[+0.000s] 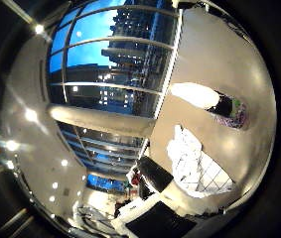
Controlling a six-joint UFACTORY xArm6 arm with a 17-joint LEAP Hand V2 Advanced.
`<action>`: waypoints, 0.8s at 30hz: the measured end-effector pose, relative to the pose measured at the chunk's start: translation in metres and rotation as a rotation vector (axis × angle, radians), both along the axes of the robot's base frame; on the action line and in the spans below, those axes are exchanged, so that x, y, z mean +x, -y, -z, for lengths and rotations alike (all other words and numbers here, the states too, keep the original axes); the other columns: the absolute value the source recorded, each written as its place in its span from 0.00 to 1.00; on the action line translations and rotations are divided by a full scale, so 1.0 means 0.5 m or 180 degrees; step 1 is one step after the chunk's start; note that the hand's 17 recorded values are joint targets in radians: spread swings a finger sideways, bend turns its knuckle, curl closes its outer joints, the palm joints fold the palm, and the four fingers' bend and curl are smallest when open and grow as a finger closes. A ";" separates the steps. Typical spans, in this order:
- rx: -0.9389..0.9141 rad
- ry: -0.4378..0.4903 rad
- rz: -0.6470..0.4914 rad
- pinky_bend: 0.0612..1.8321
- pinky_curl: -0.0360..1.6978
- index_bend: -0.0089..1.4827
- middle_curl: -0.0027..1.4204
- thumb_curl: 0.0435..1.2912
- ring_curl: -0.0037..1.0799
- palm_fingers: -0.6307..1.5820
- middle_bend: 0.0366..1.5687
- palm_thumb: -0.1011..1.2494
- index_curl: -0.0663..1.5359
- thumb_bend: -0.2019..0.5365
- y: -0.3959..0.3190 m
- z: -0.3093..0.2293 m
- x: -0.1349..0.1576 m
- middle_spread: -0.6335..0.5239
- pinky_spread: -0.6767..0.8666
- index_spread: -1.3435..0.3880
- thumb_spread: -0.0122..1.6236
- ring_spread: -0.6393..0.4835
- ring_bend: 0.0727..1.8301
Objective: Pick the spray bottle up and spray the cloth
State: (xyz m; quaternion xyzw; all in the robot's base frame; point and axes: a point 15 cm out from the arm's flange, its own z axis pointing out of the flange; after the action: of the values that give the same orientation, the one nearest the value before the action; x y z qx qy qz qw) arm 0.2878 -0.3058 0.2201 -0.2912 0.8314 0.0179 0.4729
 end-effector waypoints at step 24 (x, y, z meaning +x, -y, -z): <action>0.0233 0.0109 -0.0195 0.21 0.20 0.11 0.24 0.20 0.25 0.29 0.11 0.49 0.20 0.24 -0.092 0.071 0.044 0.71 0.70 0.68 0.64 0.75 0.15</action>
State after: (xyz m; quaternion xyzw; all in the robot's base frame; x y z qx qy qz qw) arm 0.3096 -0.2596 0.1848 -0.2992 0.8127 0.0578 0.4966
